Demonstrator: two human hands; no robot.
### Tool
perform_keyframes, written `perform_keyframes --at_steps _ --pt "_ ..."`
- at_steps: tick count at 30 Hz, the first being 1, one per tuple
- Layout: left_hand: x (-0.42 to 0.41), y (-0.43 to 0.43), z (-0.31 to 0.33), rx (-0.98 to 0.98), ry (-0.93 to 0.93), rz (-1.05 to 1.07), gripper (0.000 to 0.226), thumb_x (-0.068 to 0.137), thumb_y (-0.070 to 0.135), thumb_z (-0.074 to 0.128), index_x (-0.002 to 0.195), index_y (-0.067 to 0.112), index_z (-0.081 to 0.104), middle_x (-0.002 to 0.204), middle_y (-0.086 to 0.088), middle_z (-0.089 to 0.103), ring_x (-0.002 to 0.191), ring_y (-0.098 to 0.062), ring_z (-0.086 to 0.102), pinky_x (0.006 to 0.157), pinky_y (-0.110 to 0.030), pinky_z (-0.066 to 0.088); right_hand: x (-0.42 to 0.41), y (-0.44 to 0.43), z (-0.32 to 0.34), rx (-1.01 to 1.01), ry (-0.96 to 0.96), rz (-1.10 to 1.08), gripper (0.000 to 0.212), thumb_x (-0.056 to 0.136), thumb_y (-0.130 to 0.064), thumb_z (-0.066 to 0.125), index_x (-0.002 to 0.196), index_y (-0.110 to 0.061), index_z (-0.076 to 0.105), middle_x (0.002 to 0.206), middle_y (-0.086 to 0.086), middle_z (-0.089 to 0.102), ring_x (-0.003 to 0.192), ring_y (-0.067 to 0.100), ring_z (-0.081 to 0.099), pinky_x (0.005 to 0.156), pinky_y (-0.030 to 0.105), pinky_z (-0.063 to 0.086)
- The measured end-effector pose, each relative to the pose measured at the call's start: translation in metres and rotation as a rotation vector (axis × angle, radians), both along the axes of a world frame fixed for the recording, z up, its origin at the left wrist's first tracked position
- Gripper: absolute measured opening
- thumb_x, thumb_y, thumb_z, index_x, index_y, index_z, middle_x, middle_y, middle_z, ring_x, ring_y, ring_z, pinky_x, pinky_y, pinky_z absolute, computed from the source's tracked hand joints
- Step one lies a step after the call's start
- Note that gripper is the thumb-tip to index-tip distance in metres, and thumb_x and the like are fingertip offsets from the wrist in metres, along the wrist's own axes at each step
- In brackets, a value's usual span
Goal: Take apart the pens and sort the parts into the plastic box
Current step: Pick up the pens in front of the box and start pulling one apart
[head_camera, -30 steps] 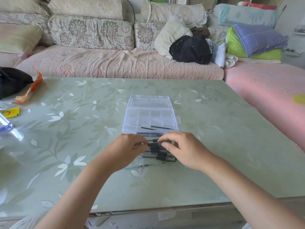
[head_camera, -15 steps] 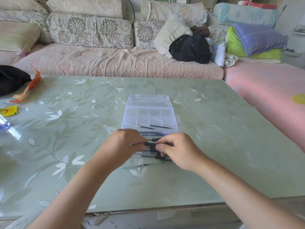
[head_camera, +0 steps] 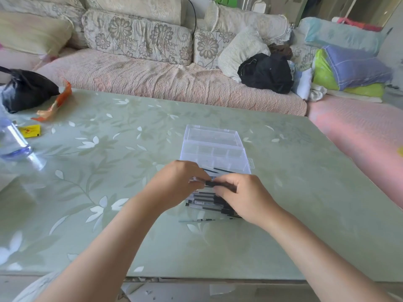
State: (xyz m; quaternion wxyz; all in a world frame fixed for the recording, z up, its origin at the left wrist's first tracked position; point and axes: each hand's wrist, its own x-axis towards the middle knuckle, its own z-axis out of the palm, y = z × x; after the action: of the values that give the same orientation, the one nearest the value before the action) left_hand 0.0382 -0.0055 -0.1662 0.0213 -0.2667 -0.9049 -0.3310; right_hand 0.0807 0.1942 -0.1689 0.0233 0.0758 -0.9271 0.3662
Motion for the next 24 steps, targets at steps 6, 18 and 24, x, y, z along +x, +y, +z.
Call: perform_keyframes --at_steps 6,18,24 --pt "-0.022 -0.005 -0.008 0.006 0.12 0.076 0.047 0.085 0.024 0.072 0.129 0.028 0.059 0.127 0.01 0.053 0.117 -0.013 0.042 0.094 -0.025 0.042 -0.032 0.002 0.001 0.152 0.207 -0.097 0.011 0.086 -0.025 0.069 0.09 -0.032 0.076 0.081 -0.011 0.058 0.071 0.003 0.055 0.068 0.019 0.041" --pt "-0.042 -0.014 -0.029 -0.09 0.041 0.12 0.035 0.092 0.031 0.061 0.126 0.037 0.06 0.146 0.003 0.038 0.135 -0.017 0.024 0.104 -0.034 0.04 -0.137 0.005 0.016 0.564 0.087 -0.149 0.012 0.088 -0.032 0.064 0.098 -0.033 0.072 0.091 -0.013 0.065 0.089 0.015 0.058 0.073 0.027 0.041" --pt "-0.043 -0.007 -0.032 -0.1 0.085 0.066 0.033 0.093 0.024 0.057 0.122 0.038 0.063 0.143 0.007 0.042 0.132 -0.015 0.028 0.104 -0.028 0.031 -0.152 0.002 0.016 0.739 -0.064 0.032 0.017 0.088 -0.026 0.064 0.102 -0.032 0.071 0.099 -0.01 0.069 0.096 0.016 0.06 0.08 0.03 0.048"
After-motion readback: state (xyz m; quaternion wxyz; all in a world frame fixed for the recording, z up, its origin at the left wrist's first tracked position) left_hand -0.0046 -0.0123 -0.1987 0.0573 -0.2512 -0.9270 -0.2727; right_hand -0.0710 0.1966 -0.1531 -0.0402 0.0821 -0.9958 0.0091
